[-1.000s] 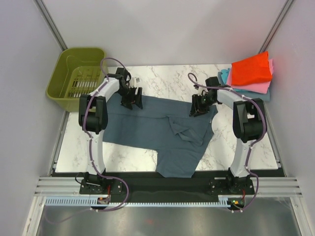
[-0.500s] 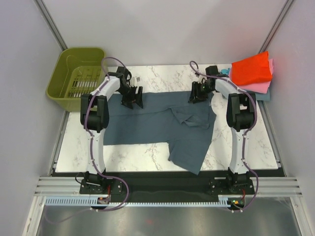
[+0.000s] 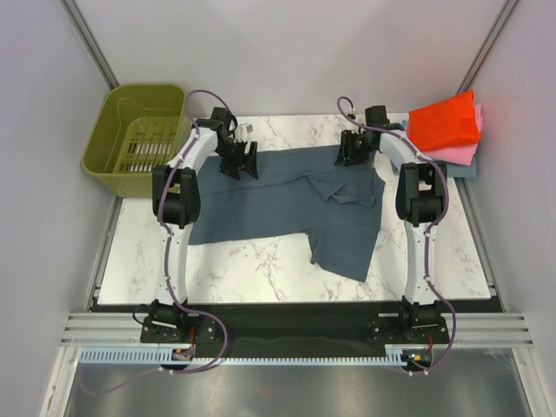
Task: Fold and stack the t-shirts
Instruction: Fold the tshirt
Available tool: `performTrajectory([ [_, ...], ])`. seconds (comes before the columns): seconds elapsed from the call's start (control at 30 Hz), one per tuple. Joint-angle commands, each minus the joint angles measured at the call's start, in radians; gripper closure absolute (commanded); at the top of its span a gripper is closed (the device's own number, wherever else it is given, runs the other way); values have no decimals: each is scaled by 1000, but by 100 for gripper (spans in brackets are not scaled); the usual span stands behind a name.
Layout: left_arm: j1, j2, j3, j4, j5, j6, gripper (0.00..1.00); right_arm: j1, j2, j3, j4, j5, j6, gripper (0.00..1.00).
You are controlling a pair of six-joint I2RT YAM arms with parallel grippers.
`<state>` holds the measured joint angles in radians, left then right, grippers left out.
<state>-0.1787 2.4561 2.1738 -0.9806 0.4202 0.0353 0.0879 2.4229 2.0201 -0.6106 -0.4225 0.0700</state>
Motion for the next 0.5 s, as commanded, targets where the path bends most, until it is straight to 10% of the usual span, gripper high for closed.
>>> performTrajectory([
  [0.0,1,67,81,14,-60,58,15,-19,35,-35,-18,103,-36,49],
  [0.47,-4,75,250,43,-158,100,11,-19,-28,-15,-18,131,-62,48],
])
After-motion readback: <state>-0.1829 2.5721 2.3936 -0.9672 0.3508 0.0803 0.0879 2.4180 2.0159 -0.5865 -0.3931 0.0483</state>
